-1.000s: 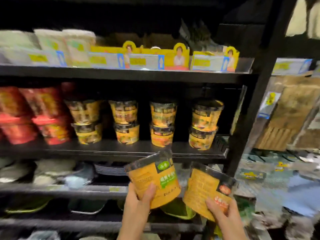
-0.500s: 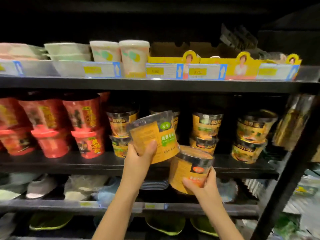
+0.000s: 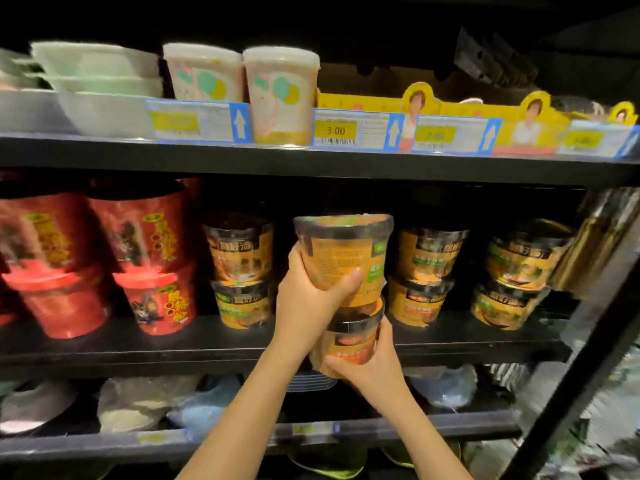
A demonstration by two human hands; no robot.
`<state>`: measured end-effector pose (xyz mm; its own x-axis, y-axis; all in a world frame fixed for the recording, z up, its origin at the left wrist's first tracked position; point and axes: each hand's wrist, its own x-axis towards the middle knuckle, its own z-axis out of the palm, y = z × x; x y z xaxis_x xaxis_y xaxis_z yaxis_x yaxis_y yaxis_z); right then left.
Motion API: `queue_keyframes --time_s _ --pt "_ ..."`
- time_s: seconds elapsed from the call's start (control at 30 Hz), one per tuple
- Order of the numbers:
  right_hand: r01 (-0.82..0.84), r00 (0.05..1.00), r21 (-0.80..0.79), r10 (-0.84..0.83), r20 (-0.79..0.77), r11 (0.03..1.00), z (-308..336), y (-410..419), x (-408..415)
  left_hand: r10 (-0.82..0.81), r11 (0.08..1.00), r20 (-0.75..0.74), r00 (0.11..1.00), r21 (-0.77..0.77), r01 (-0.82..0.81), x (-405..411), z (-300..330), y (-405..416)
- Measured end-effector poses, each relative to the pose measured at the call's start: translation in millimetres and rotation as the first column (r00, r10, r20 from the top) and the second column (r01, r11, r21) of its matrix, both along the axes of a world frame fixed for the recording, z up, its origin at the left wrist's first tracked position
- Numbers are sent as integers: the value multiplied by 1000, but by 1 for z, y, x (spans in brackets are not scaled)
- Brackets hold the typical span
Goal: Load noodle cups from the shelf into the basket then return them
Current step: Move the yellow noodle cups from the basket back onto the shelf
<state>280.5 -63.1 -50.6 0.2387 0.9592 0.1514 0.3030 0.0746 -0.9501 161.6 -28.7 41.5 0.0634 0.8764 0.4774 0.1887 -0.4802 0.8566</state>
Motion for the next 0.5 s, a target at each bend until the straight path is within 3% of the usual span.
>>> queue_keyframes --time_s 0.5 --pt "13 988 10 -14 155 1000 4 67 19 10 993 -113 994 -118 -23 23 -35 78"
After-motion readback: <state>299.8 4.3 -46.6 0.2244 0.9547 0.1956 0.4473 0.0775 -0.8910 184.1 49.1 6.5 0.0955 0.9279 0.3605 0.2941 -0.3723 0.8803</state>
